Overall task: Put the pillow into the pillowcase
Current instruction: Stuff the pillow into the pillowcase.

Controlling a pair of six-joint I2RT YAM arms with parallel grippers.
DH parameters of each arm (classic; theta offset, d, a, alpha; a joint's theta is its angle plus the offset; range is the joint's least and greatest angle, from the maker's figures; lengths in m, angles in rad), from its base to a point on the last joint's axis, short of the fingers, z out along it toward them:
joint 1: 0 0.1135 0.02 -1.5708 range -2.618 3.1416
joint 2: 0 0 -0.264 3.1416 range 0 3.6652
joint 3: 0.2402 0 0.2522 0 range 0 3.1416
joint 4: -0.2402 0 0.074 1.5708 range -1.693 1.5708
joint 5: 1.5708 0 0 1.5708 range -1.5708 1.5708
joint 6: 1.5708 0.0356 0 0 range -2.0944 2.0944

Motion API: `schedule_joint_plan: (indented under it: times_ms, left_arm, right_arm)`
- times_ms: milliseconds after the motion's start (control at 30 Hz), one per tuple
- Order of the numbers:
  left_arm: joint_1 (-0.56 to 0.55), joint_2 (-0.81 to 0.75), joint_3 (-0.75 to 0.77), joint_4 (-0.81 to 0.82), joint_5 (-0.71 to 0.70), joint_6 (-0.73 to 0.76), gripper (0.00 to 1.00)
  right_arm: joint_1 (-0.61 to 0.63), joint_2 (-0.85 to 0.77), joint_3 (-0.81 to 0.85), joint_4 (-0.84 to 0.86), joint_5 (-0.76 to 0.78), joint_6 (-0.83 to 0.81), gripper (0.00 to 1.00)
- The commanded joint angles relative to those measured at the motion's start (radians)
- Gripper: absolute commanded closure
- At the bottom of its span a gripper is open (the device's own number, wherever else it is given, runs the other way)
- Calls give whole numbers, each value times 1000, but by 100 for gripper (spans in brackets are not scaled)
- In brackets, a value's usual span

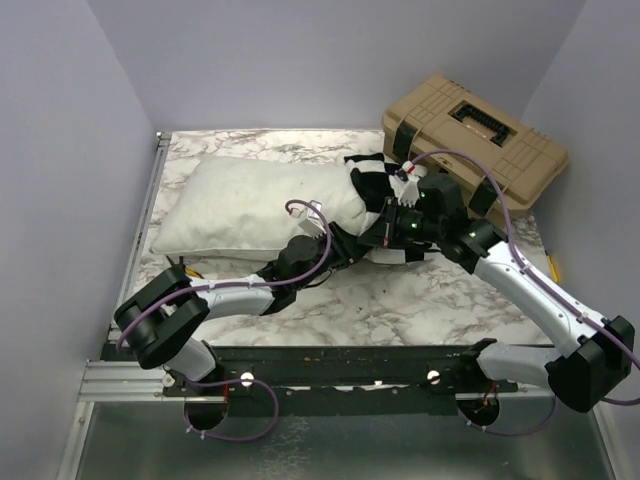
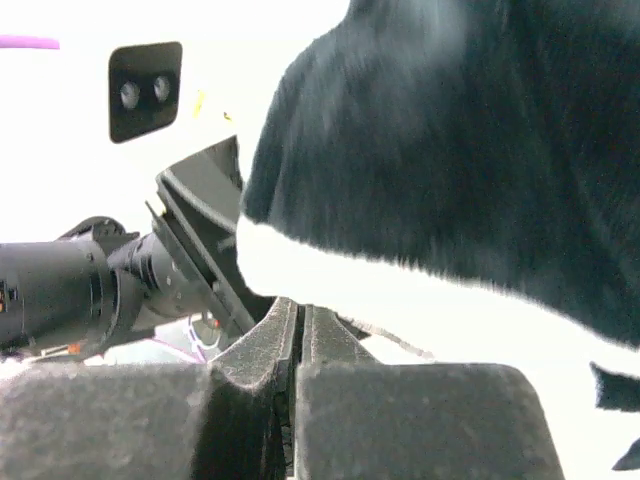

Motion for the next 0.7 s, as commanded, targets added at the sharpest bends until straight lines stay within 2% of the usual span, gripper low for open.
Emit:
schedule_joint_plan:
  times_ms: [0, 133, 233, 300, 367, 433, 533, 667]
  left_arm:
    - [16, 17, 19, 277, -145, 66, 63]
    - [25, -24, 20, 289, -196, 156, 75]
    - [47, -58, 28, 280, -95, 220, 76]
    - [58, -81, 33, 243, -12, 251, 65]
    - [65, -107, 34, 179, 57, 289, 43]
    - [66, -148, 18, 138, 75, 309, 32]
    - [72, -206, -21, 117, 76, 333, 26]
    - [83, -245, -46, 77, 65, 353, 25]
  right_arm:
    - [15, -89, 63, -120, -63, -19, 100]
    - [14, -130, 129, -224, -52, -51, 100]
    - [14, -132, 173, -326, 44, -90, 100]
    - [14, -129, 171, -345, 101, -102, 100]
    - [14, -114, 167, -347, 120, -112, 100]
    - [14, -102, 164, -342, 120, -116, 100]
    - [14, -101, 161, -335, 130, -117, 100]
    - [14, -88, 161, -343, 144, -131, 100]
